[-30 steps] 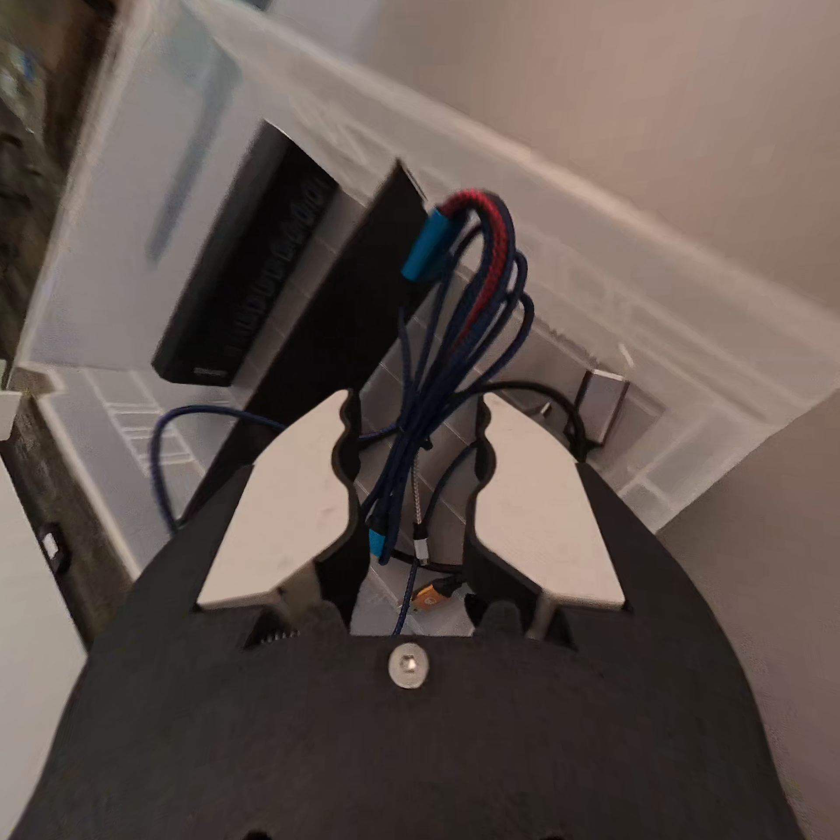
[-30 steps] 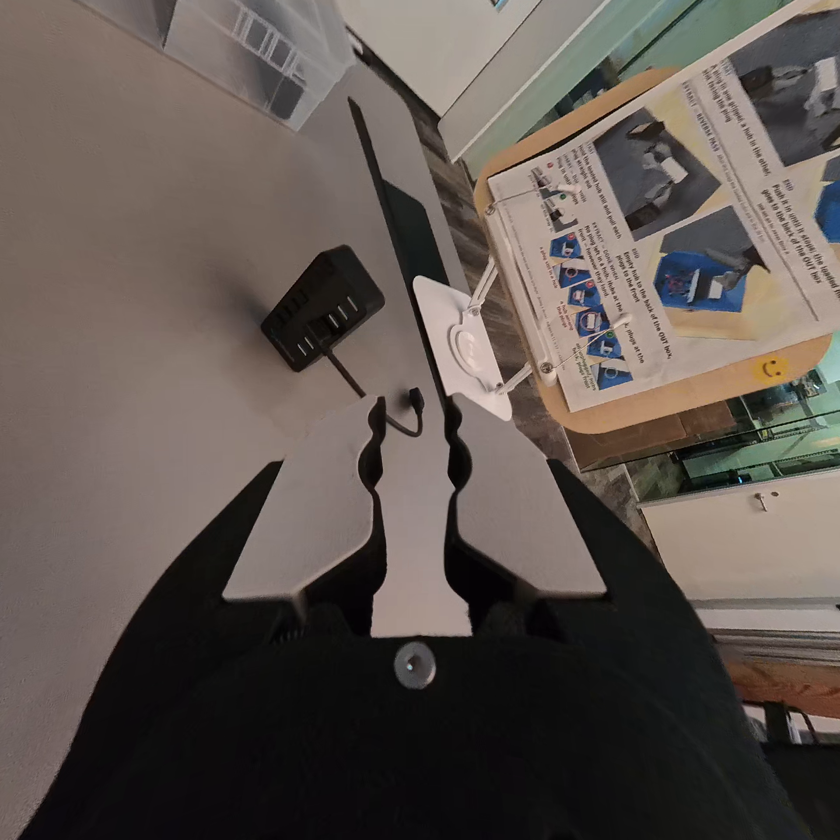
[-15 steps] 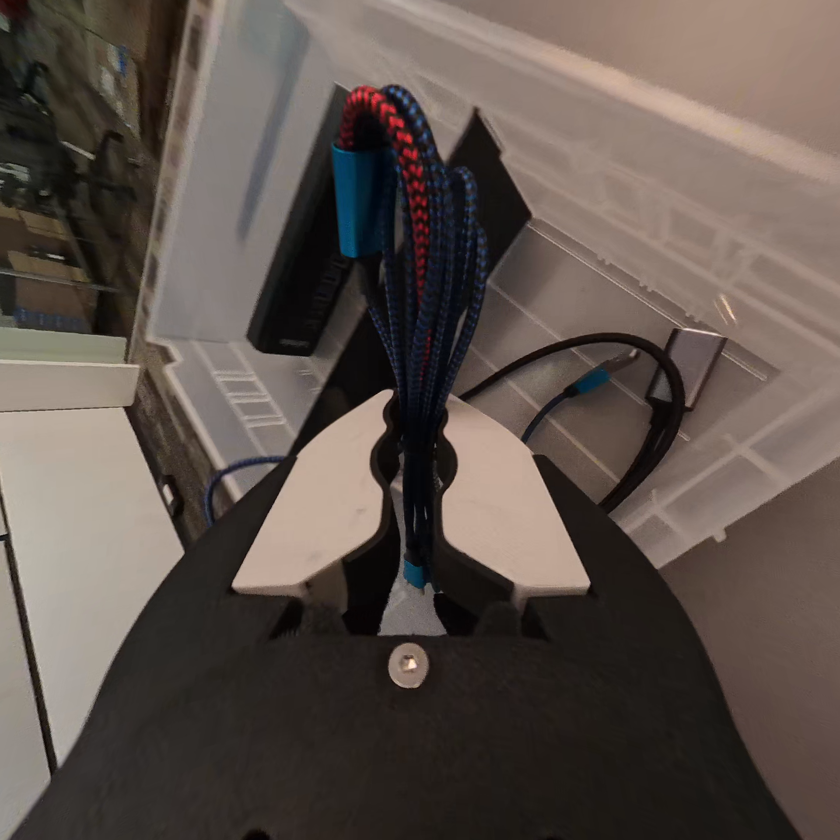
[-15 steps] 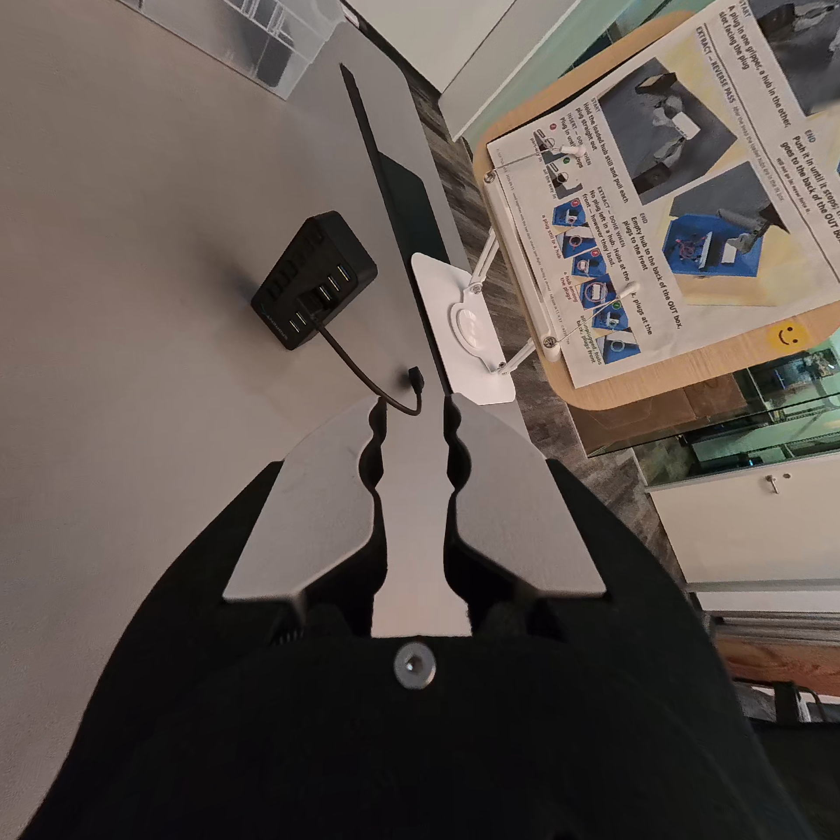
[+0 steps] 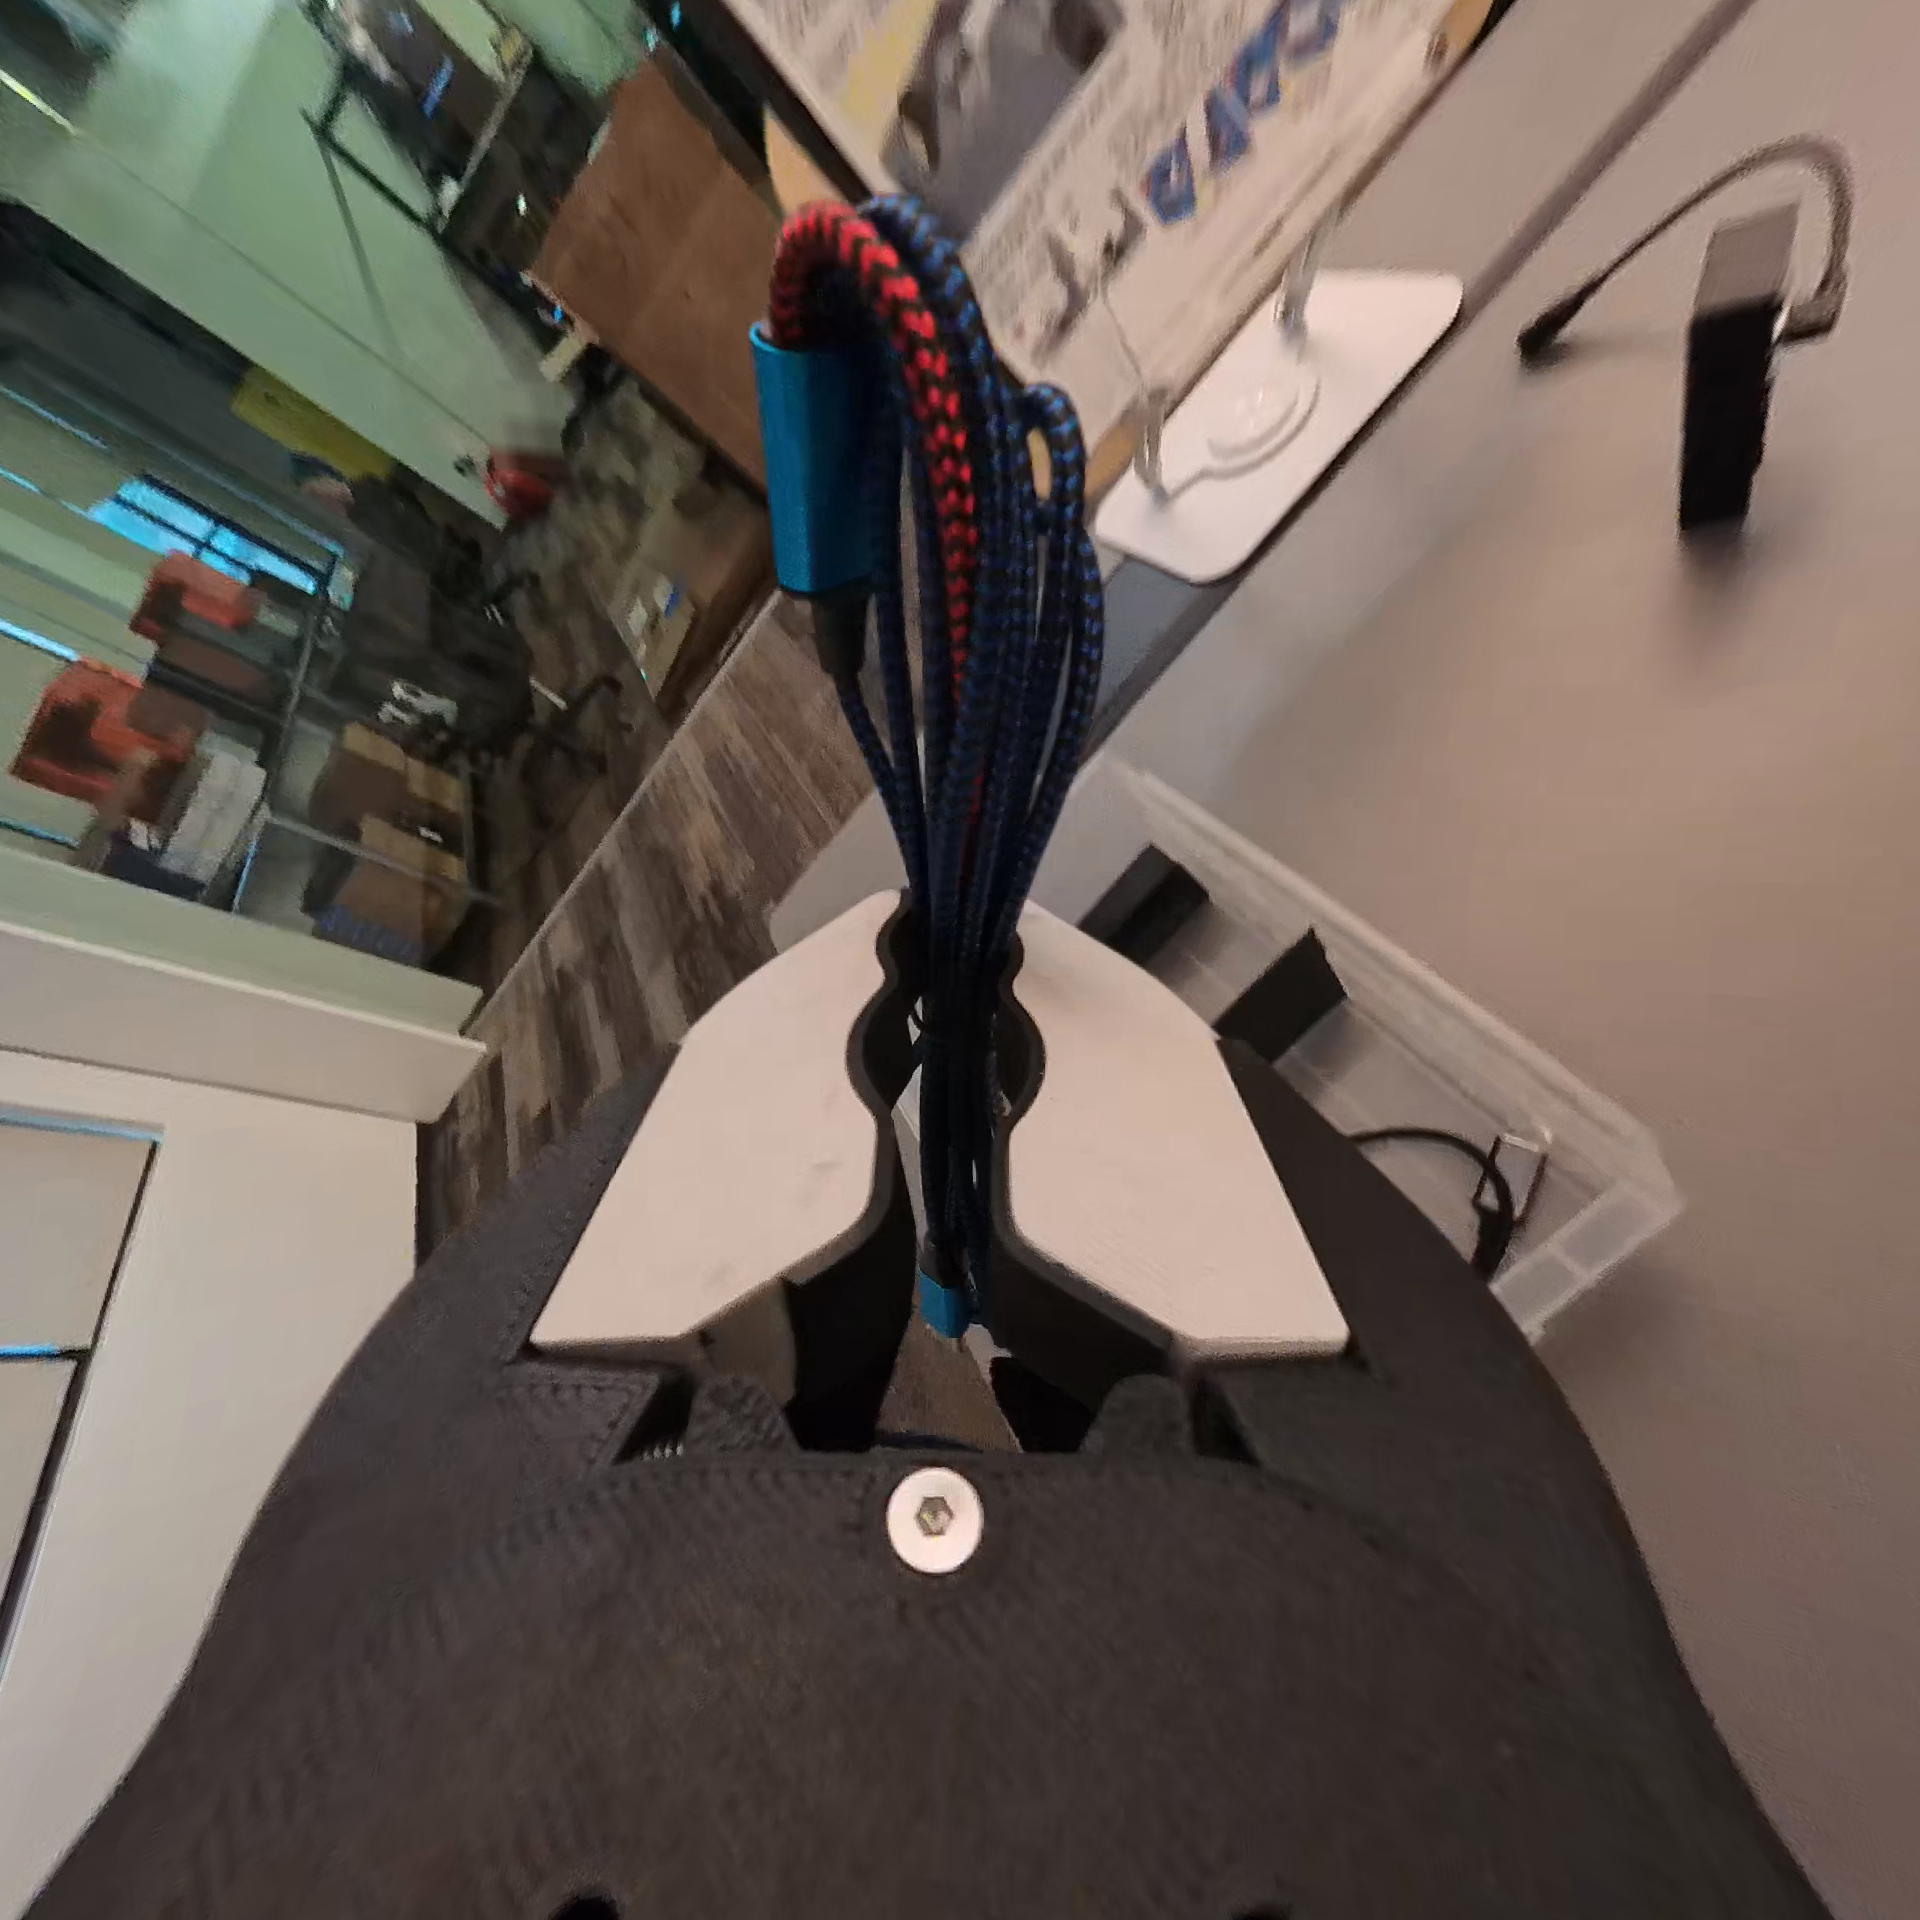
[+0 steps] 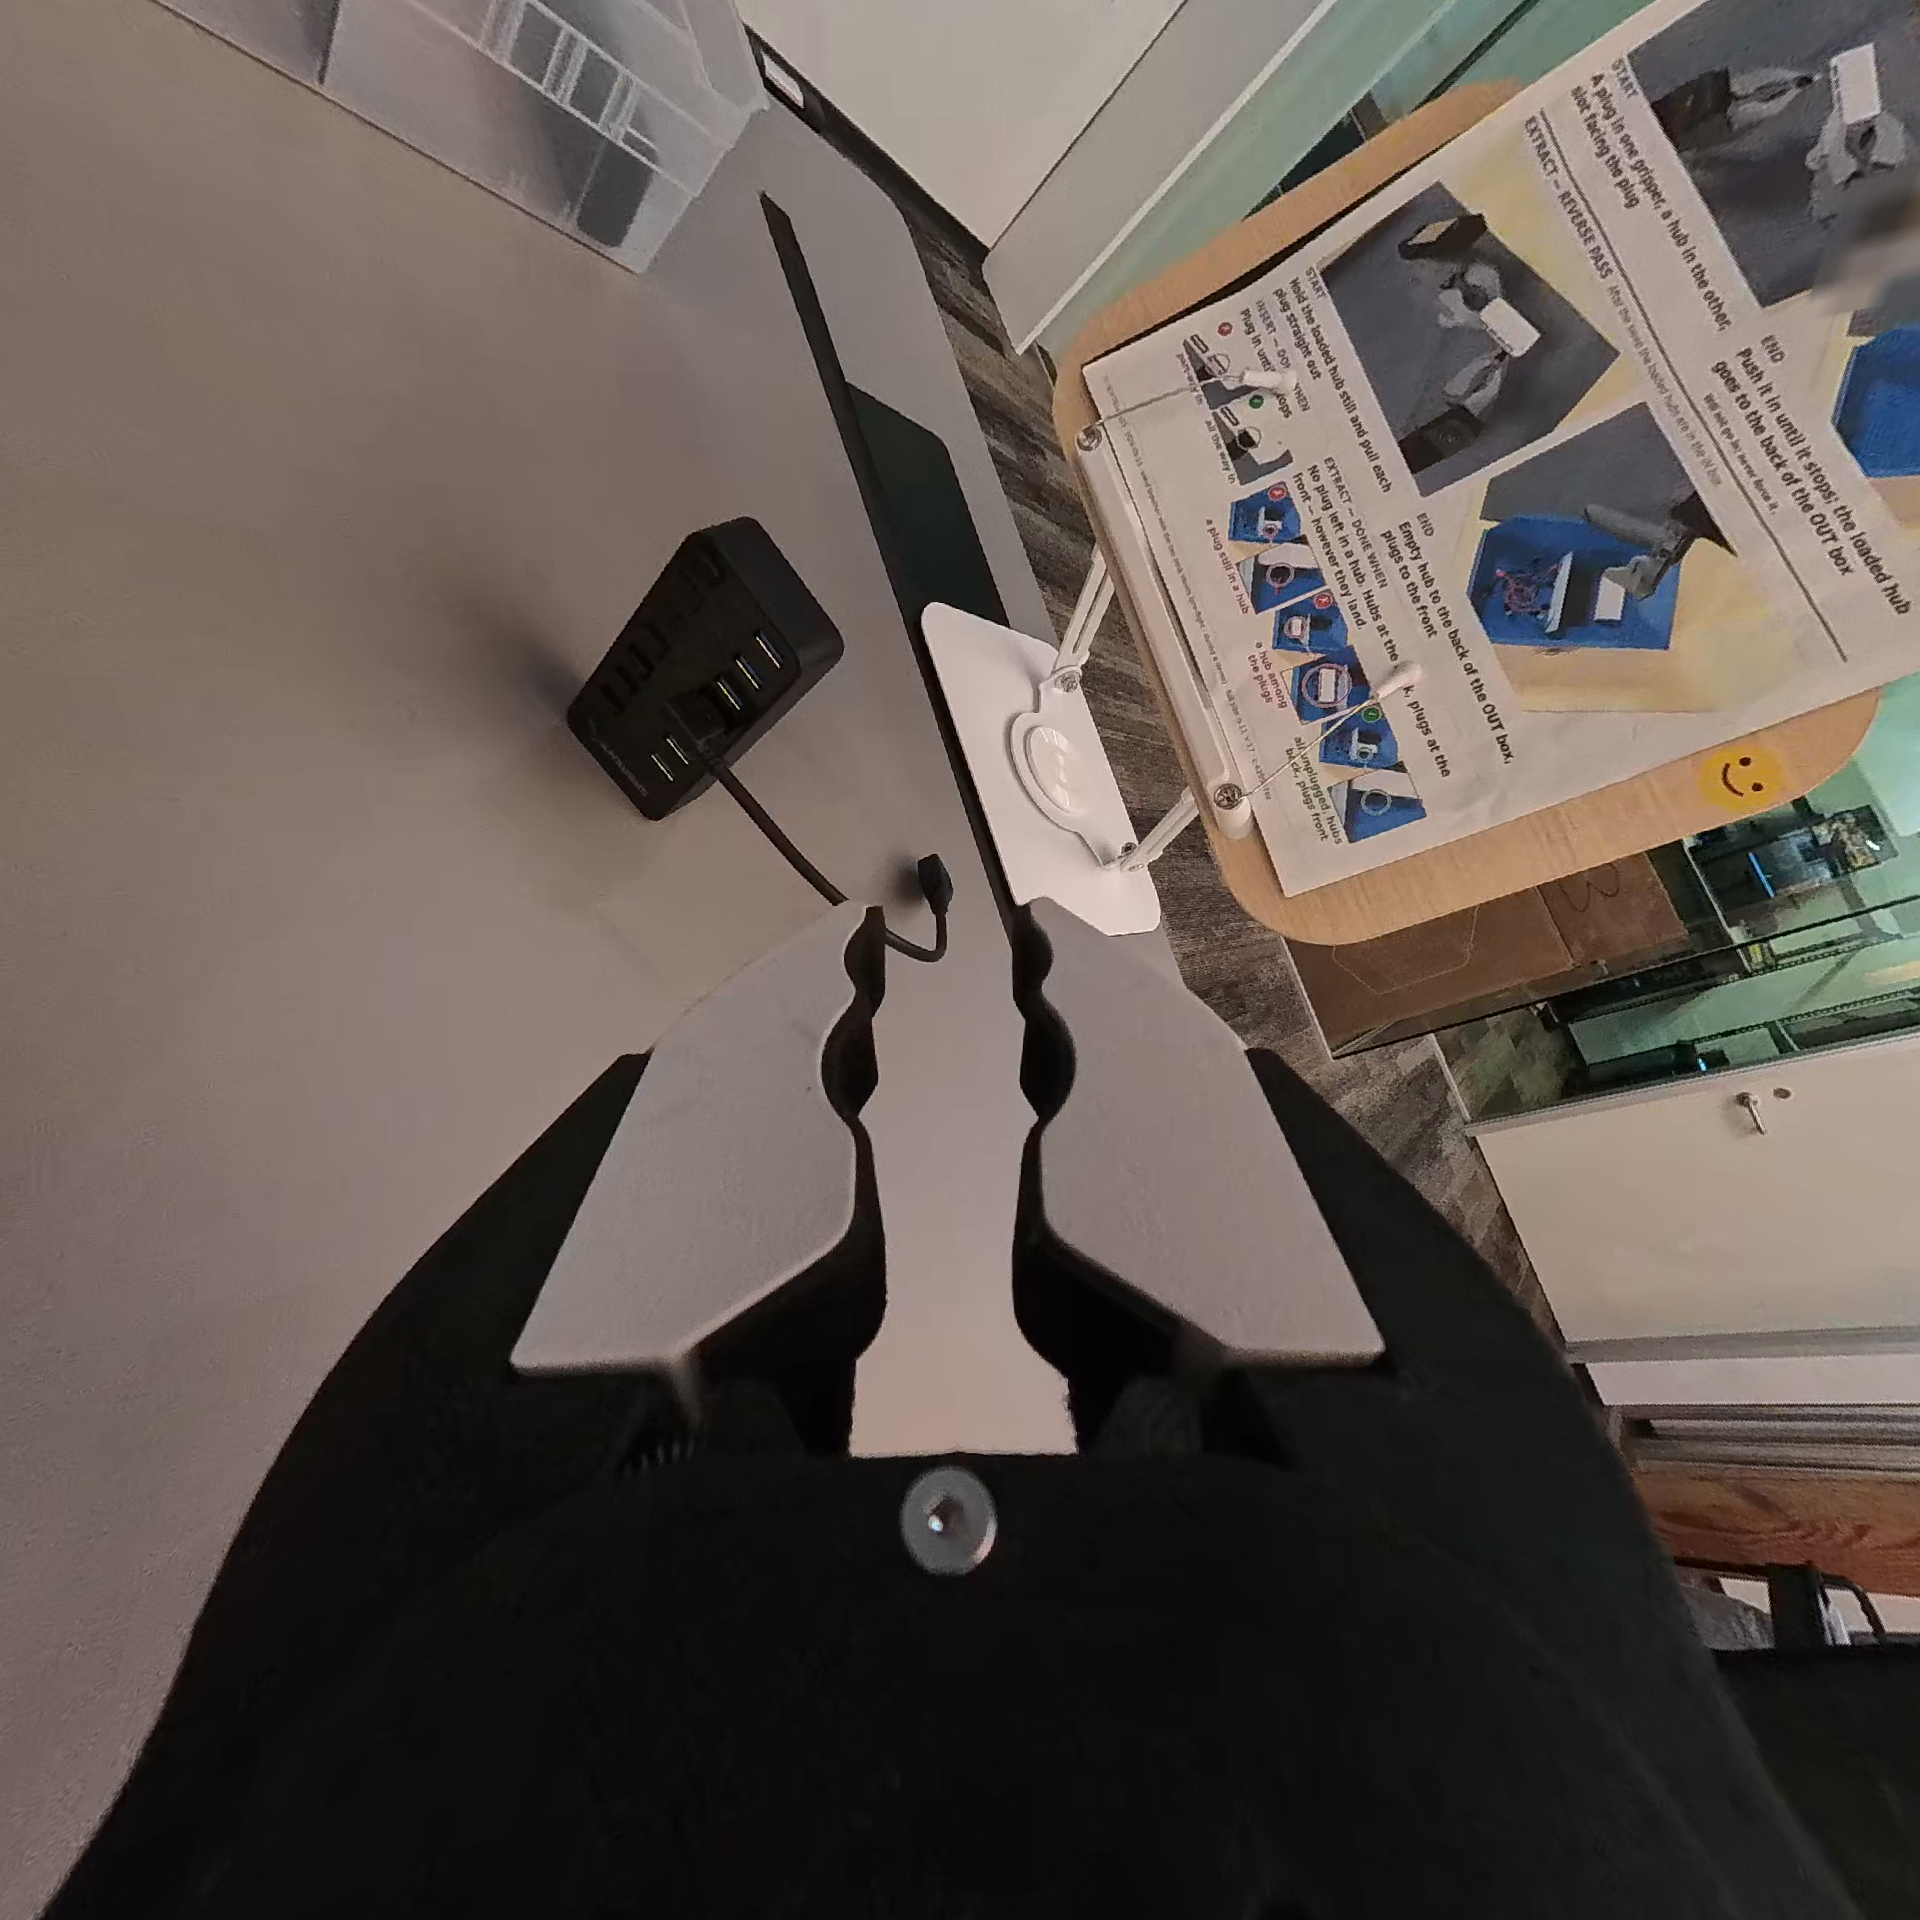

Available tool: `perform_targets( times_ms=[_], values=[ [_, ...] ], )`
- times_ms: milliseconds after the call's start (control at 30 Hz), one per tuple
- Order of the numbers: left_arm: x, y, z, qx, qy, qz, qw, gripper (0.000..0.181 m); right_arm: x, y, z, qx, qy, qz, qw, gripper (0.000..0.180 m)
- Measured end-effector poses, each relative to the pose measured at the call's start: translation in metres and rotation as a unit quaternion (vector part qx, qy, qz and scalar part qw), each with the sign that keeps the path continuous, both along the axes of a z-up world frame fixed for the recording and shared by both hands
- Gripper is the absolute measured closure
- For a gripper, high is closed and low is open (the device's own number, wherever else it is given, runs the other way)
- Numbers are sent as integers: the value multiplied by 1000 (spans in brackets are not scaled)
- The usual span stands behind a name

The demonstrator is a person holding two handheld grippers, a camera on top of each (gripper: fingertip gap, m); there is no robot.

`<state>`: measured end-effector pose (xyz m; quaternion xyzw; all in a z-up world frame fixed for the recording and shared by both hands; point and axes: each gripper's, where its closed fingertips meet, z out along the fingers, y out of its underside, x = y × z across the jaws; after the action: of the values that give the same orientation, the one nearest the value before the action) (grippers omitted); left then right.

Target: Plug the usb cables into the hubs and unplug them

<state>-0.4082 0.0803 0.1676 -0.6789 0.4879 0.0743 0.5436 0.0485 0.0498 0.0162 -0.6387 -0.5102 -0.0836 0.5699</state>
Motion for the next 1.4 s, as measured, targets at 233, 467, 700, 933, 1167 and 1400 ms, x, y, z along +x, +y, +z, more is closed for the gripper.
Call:
perform_targets(
  times_ms=[233, 467, 700, 933, 1167, 1400],
  values=[
    [40, -22, 74, 59, 19, -22, 998, 171, 1, -4, 5, 7, 2, 2, 1000, 156],
    [104, -61, 131, 93, 5, -75, 993, 171, -21, -19, 23, 36, 41, 47, 997, 156],
    [185, -97, 156, 81, -39, -154, 984, 171, -152, -87, 36, 212, 1, 225, 951, 132],
    [268, -133, 156, 50, -35, -250, 966, 171, -185, -130, 52, 363, -62, 240, 898, 125],
    [324, -155, 146, 37, -23, -306, 951, 171, -191, -150, 45, 441, -170, 234, 850, 124],
    [339, -143, 117, -18, -16, -310, 951, 171, -183, -158, 43, 395, -187, 252, 863, 177]
  ],
)
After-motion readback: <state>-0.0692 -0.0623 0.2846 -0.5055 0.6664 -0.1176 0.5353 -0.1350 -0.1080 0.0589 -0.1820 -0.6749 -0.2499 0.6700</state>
